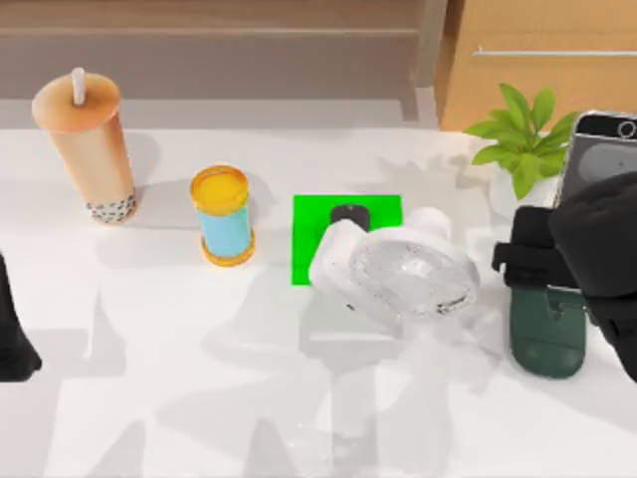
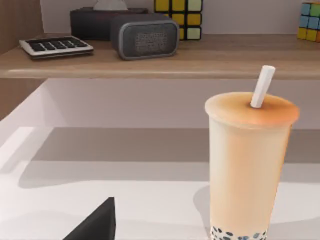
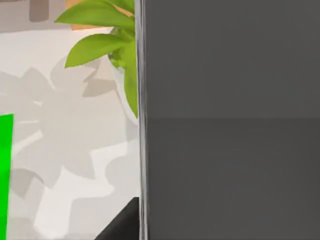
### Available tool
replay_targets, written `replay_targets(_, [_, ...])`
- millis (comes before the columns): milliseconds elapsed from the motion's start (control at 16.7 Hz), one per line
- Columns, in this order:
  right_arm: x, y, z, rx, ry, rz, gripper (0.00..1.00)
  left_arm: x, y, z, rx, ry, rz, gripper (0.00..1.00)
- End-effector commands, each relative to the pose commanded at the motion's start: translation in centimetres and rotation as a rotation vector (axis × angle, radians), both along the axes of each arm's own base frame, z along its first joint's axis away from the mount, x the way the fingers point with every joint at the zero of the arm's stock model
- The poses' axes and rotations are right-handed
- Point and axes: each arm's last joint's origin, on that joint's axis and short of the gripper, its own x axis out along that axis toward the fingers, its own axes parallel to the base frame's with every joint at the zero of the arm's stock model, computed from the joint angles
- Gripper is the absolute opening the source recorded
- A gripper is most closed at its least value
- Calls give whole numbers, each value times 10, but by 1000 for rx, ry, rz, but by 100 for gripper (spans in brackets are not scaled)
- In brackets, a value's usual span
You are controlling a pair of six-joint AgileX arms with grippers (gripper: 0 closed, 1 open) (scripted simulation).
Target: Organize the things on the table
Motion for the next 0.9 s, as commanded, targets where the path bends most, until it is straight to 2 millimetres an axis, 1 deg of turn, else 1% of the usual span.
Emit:
replay_targets(420, [0, 0, 0, 0, 0, 0, 98, 0, 0, 0, 0, 0, 0, 100])
replay_targets(480, [0, 0, 0, 0, 0, 0, 100, 0, 0, 0, 0, 0, 0, 100])
replay_targets(900, [0, 0, 0, 0, 0, 0, 100, 0, 0, 0, 0, 0, 0, 100])
